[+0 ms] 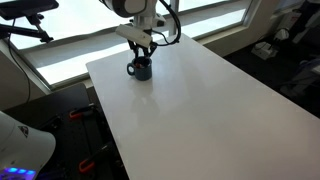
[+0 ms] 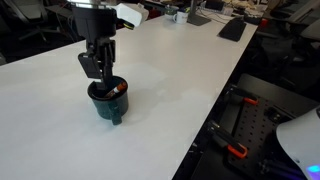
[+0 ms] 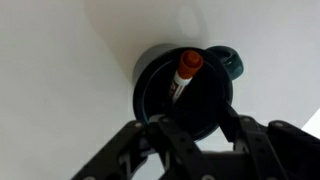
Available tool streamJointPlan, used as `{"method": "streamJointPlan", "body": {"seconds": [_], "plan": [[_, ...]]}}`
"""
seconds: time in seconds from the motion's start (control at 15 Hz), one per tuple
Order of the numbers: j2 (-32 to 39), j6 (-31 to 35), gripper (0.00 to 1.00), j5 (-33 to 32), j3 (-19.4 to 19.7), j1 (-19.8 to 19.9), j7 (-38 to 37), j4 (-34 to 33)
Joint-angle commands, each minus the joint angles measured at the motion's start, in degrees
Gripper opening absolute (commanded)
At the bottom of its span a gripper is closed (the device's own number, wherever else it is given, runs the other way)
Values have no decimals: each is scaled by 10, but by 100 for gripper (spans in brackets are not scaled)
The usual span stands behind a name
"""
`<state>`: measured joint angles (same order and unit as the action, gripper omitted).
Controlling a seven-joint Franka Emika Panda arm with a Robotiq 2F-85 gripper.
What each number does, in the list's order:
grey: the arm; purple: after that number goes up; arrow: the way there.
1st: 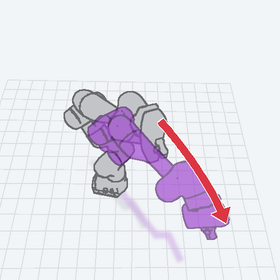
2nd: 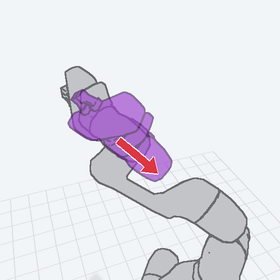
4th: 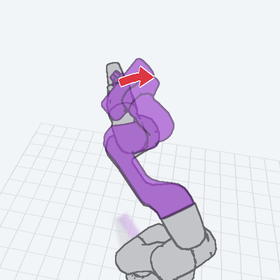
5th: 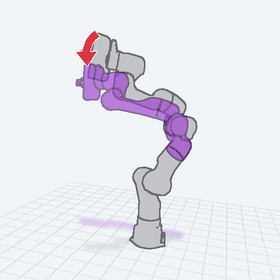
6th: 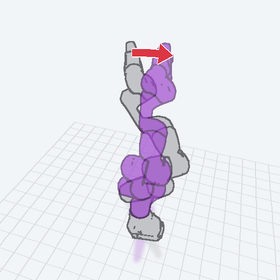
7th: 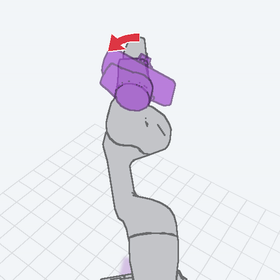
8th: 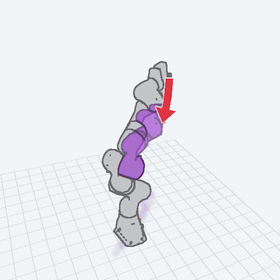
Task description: Take the marker out of the mug and place it to the right of the mug
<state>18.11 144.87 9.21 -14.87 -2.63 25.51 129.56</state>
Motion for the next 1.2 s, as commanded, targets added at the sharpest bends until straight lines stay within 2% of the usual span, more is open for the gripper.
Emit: {"method": "streamJointPlan", "body": {"seconds": [0.0,0.13,0.27,0.33,0.4,0.47,0.6,0.87,0.93,1.0,1.07,1.13], "plan": [[4,-10,80,-10,10,-3,-14,-2],[10,-11,94,-16,15,-4,-19,-1],[17,-10,100,-22,21,-5,-22,-1],[19,-10,93,-23,21,-4,-21,-1],[20,-11,91,-26,22,-4,-22,-1],[21,-10,70,-26,22,-3,-21,-1],[22,-9,65,-29,23,-3,-20,-1],[23,-8,35,-37,29,-4,-25,-1],[24,-7,41,-39,31,-6,-29,-1],[24,-7,41,-40,32,-6,-30,-1],[24,-6,37,-41,32,-6,-31,-1],[24,-5,16,-40,31,-5,-30,-1]]}}
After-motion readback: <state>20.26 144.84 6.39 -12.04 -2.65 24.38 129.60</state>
